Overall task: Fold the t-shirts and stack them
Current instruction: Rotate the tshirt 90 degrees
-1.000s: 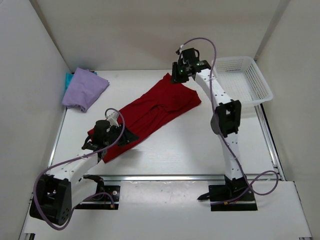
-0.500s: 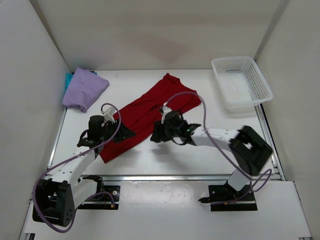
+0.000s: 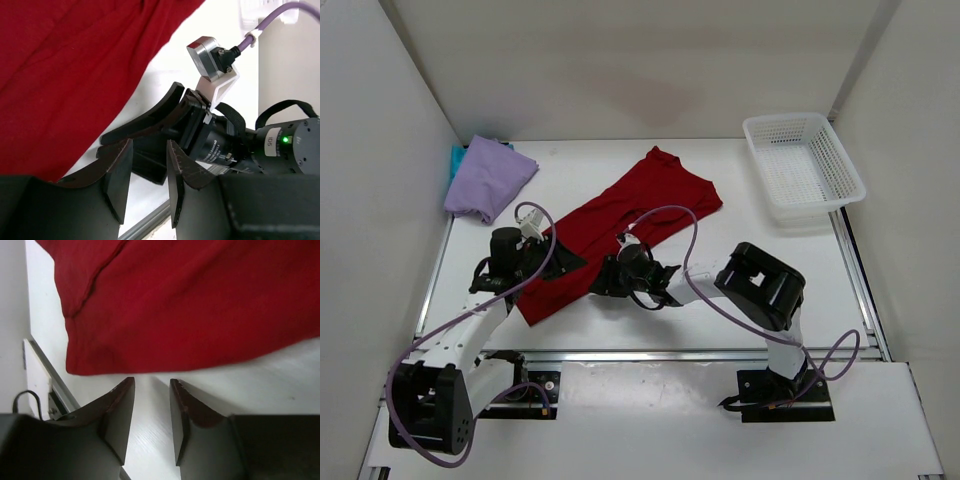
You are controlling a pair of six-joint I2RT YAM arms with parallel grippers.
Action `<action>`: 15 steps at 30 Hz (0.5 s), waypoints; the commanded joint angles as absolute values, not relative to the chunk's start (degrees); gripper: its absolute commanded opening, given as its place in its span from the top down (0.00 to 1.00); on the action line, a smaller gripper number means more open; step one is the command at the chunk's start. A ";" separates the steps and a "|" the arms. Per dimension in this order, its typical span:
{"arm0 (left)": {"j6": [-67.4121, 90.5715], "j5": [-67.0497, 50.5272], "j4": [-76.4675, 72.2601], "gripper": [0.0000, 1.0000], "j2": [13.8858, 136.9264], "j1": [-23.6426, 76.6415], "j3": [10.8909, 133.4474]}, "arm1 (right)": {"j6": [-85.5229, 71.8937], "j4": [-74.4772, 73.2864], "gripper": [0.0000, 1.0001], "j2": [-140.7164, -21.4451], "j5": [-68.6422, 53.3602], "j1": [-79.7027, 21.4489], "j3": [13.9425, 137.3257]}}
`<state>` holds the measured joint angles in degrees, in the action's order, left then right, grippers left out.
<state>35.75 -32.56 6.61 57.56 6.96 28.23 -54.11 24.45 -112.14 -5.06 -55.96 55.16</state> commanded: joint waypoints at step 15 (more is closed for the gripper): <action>36.30 -32.17 4.48 0.58 57.22 8.70 28.74 | -55.99 25.65 1.00 -110.22 -4.48 -47.99 49.05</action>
<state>36.23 -32.38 6.07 57.30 7.44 28.23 -57.28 26.70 -112.25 -6.59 -49.41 52.25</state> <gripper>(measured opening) 0.428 0.007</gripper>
